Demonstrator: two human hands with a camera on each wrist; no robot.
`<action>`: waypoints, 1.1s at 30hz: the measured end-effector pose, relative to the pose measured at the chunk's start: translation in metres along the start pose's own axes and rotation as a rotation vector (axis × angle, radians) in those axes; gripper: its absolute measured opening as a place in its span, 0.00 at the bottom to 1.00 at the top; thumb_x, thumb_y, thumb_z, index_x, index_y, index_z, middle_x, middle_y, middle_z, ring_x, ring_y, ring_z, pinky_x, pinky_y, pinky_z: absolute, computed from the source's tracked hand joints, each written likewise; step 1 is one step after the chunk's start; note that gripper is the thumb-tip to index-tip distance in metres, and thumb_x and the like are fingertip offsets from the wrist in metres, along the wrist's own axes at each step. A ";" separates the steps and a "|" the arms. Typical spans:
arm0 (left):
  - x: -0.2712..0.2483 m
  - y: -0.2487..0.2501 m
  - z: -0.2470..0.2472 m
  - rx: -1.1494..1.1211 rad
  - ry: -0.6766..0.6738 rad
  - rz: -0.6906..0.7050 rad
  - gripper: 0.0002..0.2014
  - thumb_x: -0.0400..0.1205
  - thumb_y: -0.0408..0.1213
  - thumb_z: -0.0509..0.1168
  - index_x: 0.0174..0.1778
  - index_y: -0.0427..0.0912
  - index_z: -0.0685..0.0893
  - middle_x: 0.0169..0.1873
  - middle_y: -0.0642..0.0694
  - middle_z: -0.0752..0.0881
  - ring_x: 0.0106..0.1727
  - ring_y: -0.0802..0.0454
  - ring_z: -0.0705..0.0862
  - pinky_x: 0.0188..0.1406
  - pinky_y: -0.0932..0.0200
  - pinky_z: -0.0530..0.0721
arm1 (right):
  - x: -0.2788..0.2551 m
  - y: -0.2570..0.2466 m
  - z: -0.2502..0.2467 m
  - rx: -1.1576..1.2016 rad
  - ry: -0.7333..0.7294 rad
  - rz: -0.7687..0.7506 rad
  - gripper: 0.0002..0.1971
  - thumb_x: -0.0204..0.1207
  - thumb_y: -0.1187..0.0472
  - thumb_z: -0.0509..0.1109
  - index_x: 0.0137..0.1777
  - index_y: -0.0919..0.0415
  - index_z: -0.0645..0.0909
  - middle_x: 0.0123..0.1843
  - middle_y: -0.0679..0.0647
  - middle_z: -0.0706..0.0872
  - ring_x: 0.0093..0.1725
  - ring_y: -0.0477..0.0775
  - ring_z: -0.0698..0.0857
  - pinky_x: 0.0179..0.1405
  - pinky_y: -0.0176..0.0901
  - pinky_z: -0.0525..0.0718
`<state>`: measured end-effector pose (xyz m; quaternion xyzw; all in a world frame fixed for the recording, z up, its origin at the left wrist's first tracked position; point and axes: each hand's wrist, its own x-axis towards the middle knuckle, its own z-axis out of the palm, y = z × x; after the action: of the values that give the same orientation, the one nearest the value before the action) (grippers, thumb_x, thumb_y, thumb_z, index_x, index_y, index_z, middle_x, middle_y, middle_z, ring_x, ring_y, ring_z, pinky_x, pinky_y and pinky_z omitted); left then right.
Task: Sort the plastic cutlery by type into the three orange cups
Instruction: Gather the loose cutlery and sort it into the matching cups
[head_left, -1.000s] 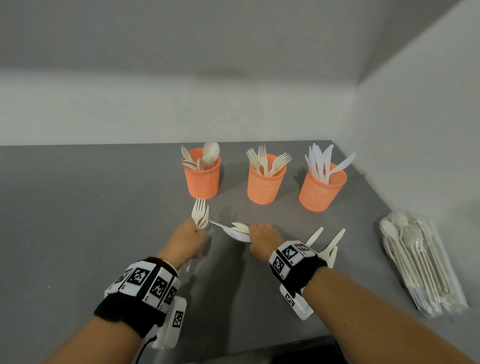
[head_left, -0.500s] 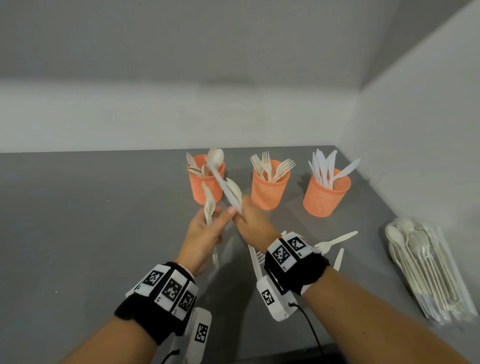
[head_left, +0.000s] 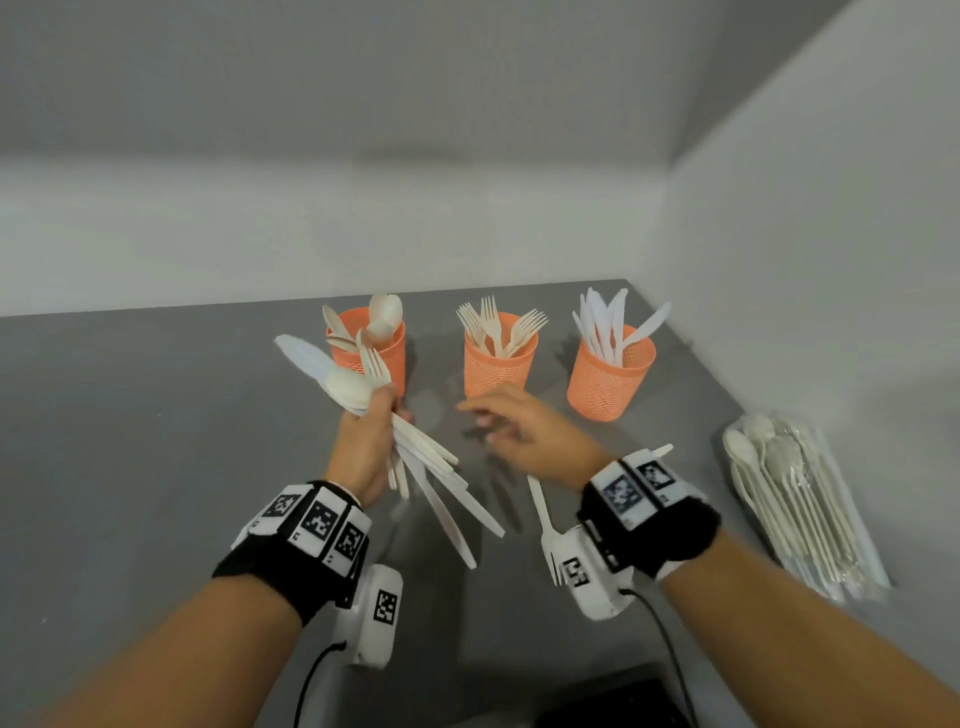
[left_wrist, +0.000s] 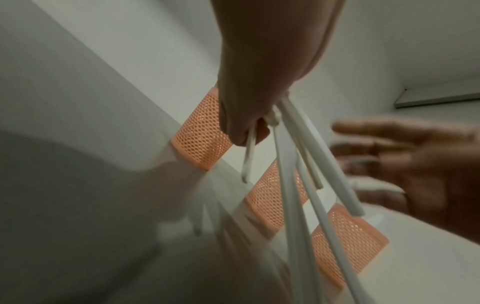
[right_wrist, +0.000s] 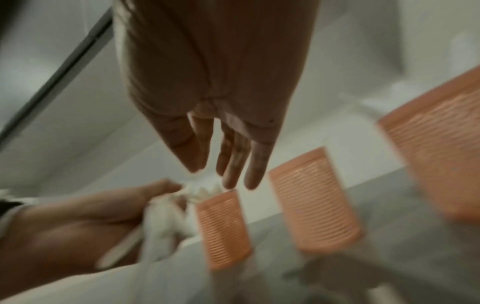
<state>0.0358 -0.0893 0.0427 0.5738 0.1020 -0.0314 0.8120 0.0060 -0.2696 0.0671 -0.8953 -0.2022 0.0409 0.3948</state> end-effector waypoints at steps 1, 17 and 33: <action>0.001 0.000 0.000 0.007 -0.011 -0.005 0.13 0.83 0.34 0.57 0.30 0.43 0.70 0.15 0.53 0.72 0.18 0.58 0.71 0.18 0.67 0.73 | -0.006 0.012 -0.014 -0.072 0.012 0.050 0.19 0.78 0.74 0.60 0.67 0.64 0.77 0.61 0.64 0.78 0.56 0.49 0.79 0.61 0.27 0.73; -0.011 -0.006 0.037 0.075 -0.285 -0.103 0.14 0.83 0.33 0.62 0.30 0.43 0.69 0.15 0.51 0.68 0.15 0.56 0.68 0.19 0.63 0.74 | -0.064 0.102 -0.051 -0.499 -0.307 0.425 0.13 0.75 0.65 0.60 0.59 0.64 0.73 0.45 0.54 0.83 0.52 0.62 0.81 0.50 0.49 0.78; -0.002 0.005 0.027 0.047 -0.491 -0.212 0.14 0.83 0.34 0.61 0.30 0.42 0.71 0.17 0.51 0.71 0.18 0.57 0.70 0.22 0.64 0.77 | -0.083 0.085 -0.021 -0.776 -0.460 0.285 0.15 0.79 0.71 0.55 0.65 0.65 0.69 0.67 0.60 0.75 0.67 0.59 0.73 0.65 0.46 0.66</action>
<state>0.0381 -0.1132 0.0569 0.5537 -0.0390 -0.2569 0.7911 -0.0369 -0.3687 0.0124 -0.9632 -0.1600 0.2132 -0.0334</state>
